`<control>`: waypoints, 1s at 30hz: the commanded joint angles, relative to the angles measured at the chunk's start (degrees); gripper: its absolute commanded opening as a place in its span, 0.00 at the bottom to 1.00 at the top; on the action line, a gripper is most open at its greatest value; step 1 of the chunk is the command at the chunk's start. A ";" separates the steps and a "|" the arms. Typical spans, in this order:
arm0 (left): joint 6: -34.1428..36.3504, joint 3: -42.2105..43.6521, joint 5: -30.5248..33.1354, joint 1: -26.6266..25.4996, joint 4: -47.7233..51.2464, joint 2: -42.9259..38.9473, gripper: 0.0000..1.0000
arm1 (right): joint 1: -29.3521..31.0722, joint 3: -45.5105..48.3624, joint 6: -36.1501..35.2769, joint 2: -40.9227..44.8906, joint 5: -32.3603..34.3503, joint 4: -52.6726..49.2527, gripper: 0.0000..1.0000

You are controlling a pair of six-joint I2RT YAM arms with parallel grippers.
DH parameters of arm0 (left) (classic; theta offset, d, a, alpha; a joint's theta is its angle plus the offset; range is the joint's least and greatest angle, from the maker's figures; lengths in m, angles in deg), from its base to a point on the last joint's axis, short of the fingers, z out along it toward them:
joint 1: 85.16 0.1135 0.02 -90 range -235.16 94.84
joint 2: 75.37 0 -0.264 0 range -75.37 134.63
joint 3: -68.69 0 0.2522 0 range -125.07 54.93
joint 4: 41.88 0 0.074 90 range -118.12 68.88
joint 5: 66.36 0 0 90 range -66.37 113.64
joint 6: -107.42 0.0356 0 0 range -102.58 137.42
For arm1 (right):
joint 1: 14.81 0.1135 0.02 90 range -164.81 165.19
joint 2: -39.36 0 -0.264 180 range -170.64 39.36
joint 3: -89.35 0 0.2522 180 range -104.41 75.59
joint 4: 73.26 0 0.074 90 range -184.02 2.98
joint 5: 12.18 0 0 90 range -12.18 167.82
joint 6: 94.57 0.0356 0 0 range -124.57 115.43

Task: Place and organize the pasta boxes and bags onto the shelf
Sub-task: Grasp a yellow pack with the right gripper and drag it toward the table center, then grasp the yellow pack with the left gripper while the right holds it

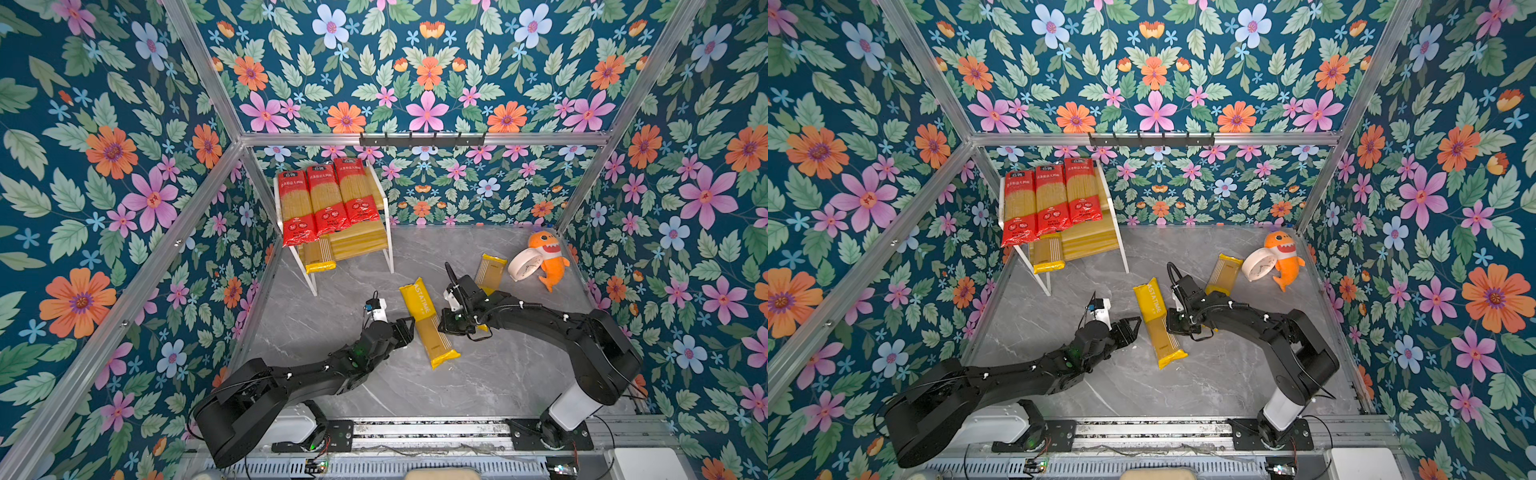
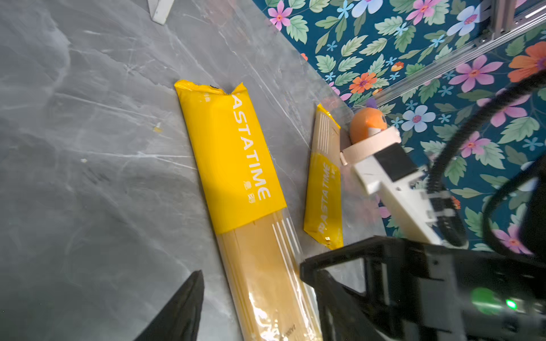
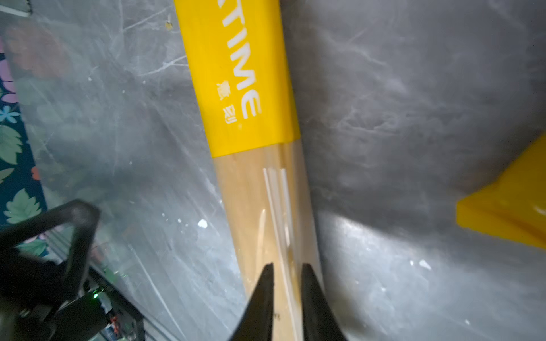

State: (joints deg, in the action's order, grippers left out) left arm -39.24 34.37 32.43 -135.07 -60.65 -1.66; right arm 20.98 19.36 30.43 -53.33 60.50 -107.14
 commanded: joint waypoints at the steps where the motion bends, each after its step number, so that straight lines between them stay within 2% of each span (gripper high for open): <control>1: -2.05 1.05 -1.69 0.88 0.14 0.85 0.63 | -1.94 1.44 2.19 1.85 -2.47 0.04 0.38; 6: -4.09 0.33 -6.34 0.06 -3.62 5.15 0.62 | -6.27 3.51 2.98 0.42 -5.04 5.19 0.44; 12: -5.50 -1.42 -6.87 -2.12 -6.36 10.60 0.61 | -6.86 -4.55 -2.27 -9.94 -7.76 4.39 0.44; 17: -7.04 -0.98 -5.90 -2.08 -9.44 13.71 0.60 | -6.82 -6.88 -3.63 -15.09 -10.65 4.87 0.44; 20: -7.84 -1.06 -7.37 -1.86 -13.14 16.35 0.57 | -6.53 -5.21 -2.62 -16.10 -15.10 9.18 0.38; 25: -8.89 -0.27 -9.21 -1.36 -16.66 17.74 0.50 | -6.26 -1.64 -0.71 -13.30 -16.05 14.17 0.15; 30: -7.46 2.30 -8.75 -0.12 -12.80 9.48 0.48 | -6.26 1.78 1.08 -8.02 -15.08 18.52 0.05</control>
State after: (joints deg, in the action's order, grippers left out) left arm -47.94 35.99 23.62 -135.66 -73.83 11.43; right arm 14.68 20.30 29.84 -63.36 45.11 -91.32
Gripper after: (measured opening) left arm 0.484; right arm 0.061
